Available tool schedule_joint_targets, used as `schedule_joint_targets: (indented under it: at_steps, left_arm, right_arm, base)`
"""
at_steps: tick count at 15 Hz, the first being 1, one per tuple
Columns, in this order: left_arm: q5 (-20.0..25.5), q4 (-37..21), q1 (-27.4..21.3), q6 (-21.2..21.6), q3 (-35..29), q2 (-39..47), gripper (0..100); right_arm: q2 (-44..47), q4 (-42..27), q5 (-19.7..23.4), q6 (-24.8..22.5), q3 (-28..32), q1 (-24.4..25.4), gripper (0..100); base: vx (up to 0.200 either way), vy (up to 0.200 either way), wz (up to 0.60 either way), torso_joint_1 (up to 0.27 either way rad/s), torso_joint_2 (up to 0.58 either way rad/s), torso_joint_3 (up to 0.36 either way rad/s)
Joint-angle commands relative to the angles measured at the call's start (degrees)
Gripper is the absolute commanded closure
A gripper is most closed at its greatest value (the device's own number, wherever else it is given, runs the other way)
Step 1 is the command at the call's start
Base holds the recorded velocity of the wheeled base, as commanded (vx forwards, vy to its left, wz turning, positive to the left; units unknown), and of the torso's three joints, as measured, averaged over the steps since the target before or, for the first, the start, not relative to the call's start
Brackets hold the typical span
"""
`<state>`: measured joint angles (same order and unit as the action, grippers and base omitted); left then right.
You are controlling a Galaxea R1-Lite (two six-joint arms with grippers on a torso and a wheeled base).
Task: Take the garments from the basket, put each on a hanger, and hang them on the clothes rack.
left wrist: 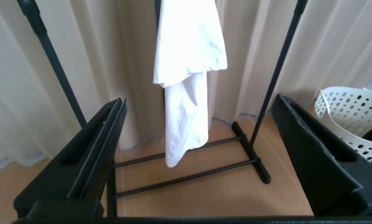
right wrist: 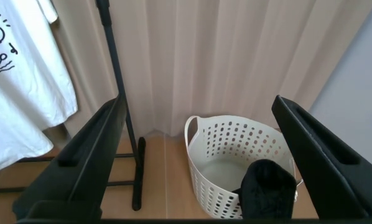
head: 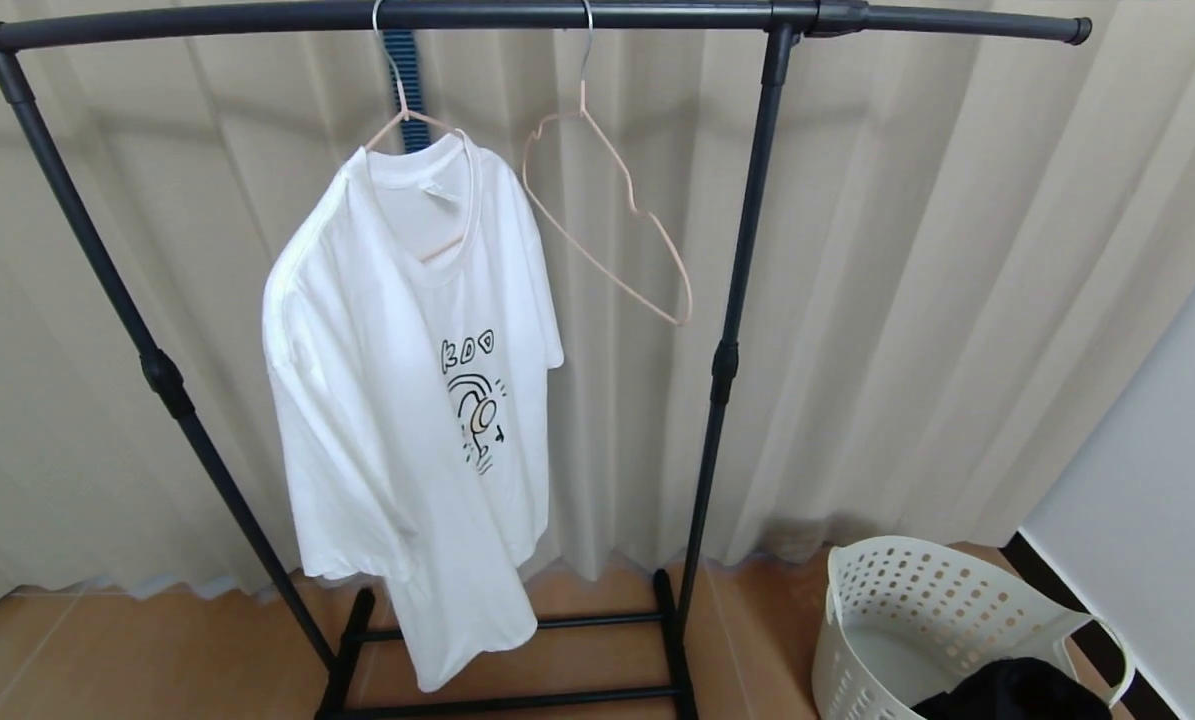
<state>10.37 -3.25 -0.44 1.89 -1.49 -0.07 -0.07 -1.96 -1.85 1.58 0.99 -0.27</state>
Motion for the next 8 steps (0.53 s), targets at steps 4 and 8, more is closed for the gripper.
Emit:
schedule_joint_targets:
  at_steps: [4,8]
  left_arm:
    - [0.0,0.0,0.0,0.0,0.0,0.1,0]
    - [0.0,0.0,0.0,0.0,0.0,0.1,0]
  right_arm:
    - [0.1,0.0,0.0,0.0,0.0,0.0,0]
    - [0.1,0.0,0.0,0.0,0.0,0.0,0]
  base:
    - [0.000,0.000,0.00,-0.126,0.48,0.349]
    - [0.000,0.000,0.00,-0.080,0.46,0.364]
